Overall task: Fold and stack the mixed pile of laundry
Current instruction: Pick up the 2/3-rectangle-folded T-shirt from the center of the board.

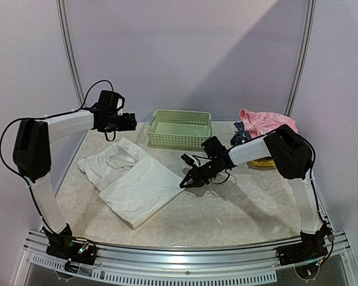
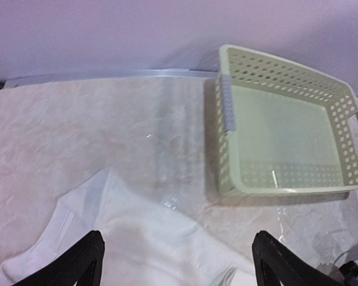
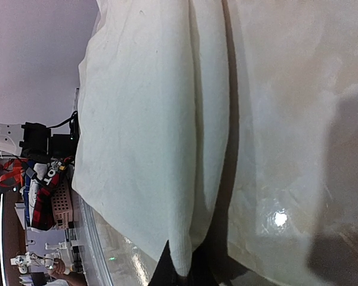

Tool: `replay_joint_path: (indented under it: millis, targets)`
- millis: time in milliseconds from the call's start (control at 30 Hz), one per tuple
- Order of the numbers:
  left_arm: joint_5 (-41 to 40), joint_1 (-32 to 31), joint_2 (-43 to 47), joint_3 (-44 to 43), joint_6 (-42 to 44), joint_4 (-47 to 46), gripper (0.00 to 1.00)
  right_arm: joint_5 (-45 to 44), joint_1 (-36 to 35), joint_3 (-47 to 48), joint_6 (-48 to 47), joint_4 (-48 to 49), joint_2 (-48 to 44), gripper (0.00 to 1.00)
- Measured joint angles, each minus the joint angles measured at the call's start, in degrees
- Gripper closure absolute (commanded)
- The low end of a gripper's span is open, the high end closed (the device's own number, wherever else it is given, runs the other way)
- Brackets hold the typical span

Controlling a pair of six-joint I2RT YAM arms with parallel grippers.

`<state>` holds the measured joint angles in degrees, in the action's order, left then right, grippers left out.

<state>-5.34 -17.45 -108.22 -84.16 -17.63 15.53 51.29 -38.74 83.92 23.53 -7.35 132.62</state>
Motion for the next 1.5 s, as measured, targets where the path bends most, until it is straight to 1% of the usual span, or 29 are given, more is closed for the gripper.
replay_joint_path:
  millis: [67, 167, 267, 467, 567, 633, 867, 1100, 1267, 1300, 1400, 1500]
  targets:
    - [-2.93, 0.50, 4.46, 5.92, -1.22, 0.22, 0.21, -0.20, -0.04, -0.74, 0.04, 0.26, -0.46, 1.00]
    - [-6.12, 2.43, 10.34, 15.54, -3.30, 0.31, 0.25, -0.63, -0.13, -2.56, 0.31, 0.70, -1.70, 1.00]
    - [-8.17, 4.13, 13.27, 21.57, -4.96, 0.48, 0.29, -1.38, -0.24, -4.61, 0.85, 1.18, -3.17, 1.00]
    - [-9.51, 6.60, 14.23, 28.83, -7.58, -0.26, 0.31, -3.06, -0.98, -8.57, 2.03, 1.42, -6.16, 1.00]
    - [-8.74, 7.32, 13.53, 30.62, -8.28, -1.84, 0.33, -3.78, -2.08, -10.16, 2.75, 1.22, -7.37, 1.00]
    - [-7.93, 7.98, 11.80, 30.69, -8.70, -3.52, 0.36, -4.00, -3.15, -10.78, 3.32, 0.92, -7.85, 1.00]
    - [-4.87, 8.72, 4.39, 27.23, -9.22, -4.52, 0.37, -4.52, -7.37, -11.45, 4.79, -1.81, -8.98, 1.00]
    - [-1.40, 8.74, -3.89, 16.06, -9.09, -3.39, 0.41, -6.47, -10.82, -15.85, 7.34, -2.43, -12.63, 1.00]
    - [0.59, 8.74, -8.83, 9.42, -8.31, -1.73, 0.42, -6.86, -12.70, -16.15, 9.18, -2.43, -12.98, 1.00]
    - [0.76, 8.74, -9.05, 8.87, -8.09, -1.46, 0.41, -6.86, -12.85, -16.15, 9.29, -2.43, -12.98, 1.00]
    - [0.48, 8.70, -7.78, 9.62, -7.32, -1.05, 0.32, -6.99, -13.00, -16.15, 9.68, -2.29, -12.98, 1.00]
    - [-1.05, 8.20, -3.10, 13.75, -6.58, -0.68, 0.22, -6.97, -13.00, -16.15, 9.90, -2.19, -12.98, 1.00]
